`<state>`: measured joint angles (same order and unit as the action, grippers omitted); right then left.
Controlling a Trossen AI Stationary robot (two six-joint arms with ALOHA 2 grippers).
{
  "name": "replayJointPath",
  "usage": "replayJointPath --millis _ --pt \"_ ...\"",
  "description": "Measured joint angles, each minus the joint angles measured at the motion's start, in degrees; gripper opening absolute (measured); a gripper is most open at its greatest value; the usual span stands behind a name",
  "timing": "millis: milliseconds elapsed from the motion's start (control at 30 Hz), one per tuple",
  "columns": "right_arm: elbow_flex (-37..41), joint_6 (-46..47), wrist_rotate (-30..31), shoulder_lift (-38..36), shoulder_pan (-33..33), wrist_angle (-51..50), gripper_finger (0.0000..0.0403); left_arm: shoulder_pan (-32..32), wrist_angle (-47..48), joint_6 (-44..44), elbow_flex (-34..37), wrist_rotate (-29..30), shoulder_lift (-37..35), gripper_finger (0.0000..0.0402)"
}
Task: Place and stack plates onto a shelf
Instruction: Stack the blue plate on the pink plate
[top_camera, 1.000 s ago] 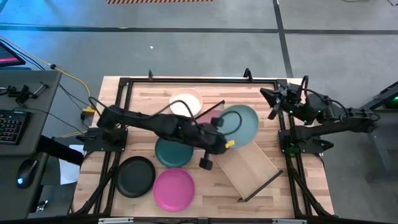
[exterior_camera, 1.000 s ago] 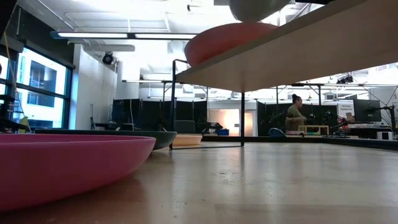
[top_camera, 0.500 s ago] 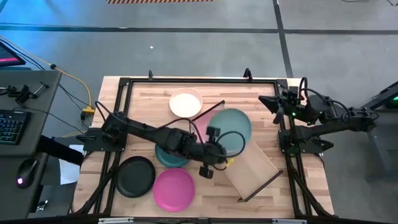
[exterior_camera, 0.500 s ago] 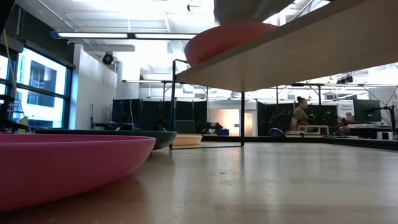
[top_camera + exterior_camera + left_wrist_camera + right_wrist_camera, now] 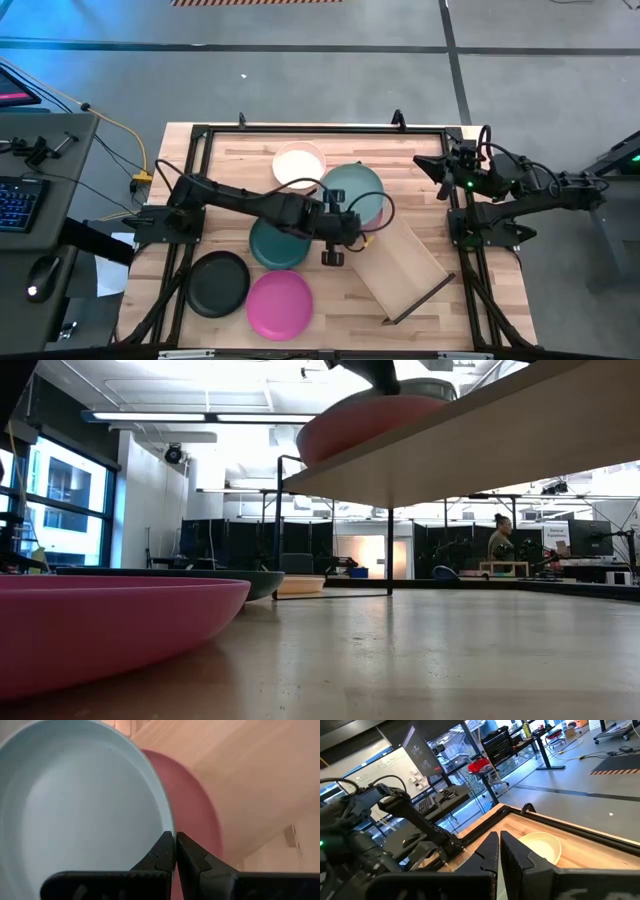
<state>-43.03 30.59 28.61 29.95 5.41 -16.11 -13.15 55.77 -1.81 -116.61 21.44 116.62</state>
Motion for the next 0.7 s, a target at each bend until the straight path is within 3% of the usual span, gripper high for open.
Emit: replayJointPath --millis 200,500,700 --pt "0.0 -2.5 -0.4 -0.1 0.0 -0.1 0.0 1.5 -0.5 -3.4 0.0 -3.3 0.0 0.0" --pt "0.0 -3.9 -0.6 -0.1 0.0 -0.4 0.0 -2.2 -3.9 -2.1 0.0 -7.3 -0.1 0.0" --pt "0.0 -4.1 -0.6 -0.1 0.0 -0.5 0.0 -1.7 -3.5 -2.0 0.0 -3.3 -0.1 0.0"
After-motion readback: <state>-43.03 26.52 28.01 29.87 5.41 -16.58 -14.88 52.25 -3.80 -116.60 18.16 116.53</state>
